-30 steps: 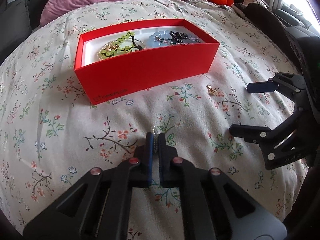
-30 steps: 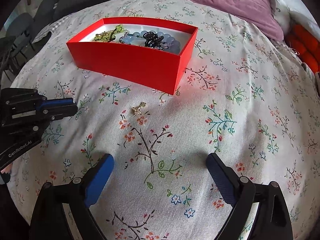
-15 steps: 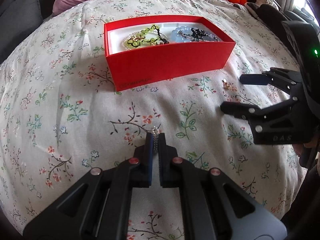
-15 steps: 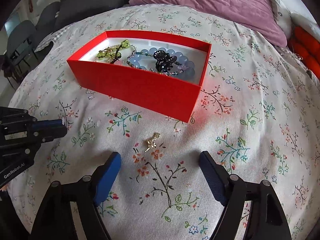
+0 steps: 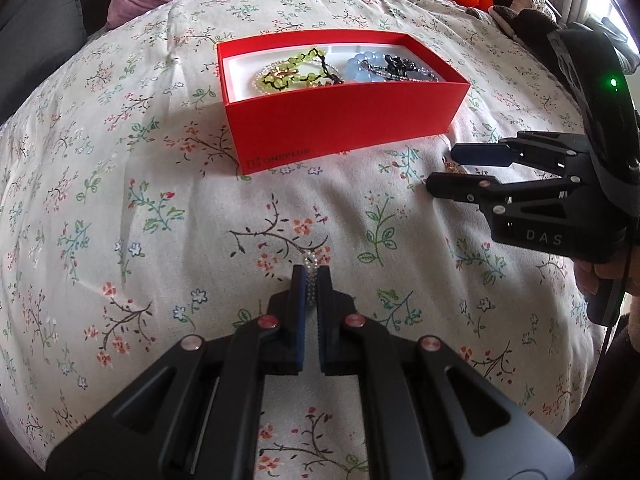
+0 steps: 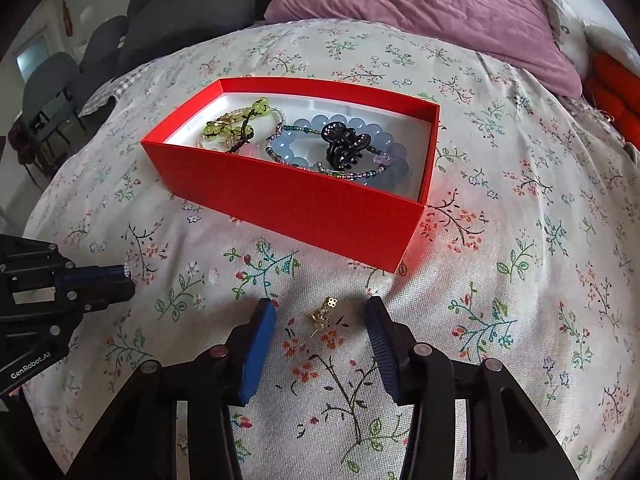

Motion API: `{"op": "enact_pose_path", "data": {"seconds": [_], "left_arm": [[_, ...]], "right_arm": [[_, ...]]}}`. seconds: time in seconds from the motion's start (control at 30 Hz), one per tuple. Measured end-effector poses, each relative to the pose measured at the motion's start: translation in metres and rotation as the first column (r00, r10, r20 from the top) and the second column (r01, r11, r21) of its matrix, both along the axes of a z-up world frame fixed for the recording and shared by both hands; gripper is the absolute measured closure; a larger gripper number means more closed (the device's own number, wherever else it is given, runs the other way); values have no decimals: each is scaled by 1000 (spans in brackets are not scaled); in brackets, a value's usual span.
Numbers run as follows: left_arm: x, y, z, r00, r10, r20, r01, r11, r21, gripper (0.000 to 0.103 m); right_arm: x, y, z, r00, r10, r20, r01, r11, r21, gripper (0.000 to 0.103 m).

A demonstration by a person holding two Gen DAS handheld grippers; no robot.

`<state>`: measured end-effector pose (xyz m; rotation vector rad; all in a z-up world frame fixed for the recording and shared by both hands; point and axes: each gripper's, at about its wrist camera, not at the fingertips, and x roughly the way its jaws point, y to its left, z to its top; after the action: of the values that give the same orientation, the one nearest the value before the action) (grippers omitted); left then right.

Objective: Organize jewelry
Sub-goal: 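Grasp the gold earring with the right gripper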

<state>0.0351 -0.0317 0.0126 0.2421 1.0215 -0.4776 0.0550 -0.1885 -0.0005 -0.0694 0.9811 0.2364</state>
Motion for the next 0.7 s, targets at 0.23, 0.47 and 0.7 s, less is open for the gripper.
{"op": "enact_pose_path", "data": {"seconds": [0.23, 0.47, 0.7], "left_arm": [[1, 0, -1, 1000, 5, -3, -5, 1000, 2, 97], [4, 1, -1, 1000, 18, -13, -18, 1000, 0, 97], [6, 2, 1, 999, 41, -30, -41, 999, -7, 97]], "right_arm": [[0, -1, 1, 1000, 12, -11, -12, 1000, 26, 75], [-1, -8, 2, 999, 3, -33, 0, 997, 71, 93], [-2, -11, 8, 998, -6, -56, 11, 996, 93, 94]]}}
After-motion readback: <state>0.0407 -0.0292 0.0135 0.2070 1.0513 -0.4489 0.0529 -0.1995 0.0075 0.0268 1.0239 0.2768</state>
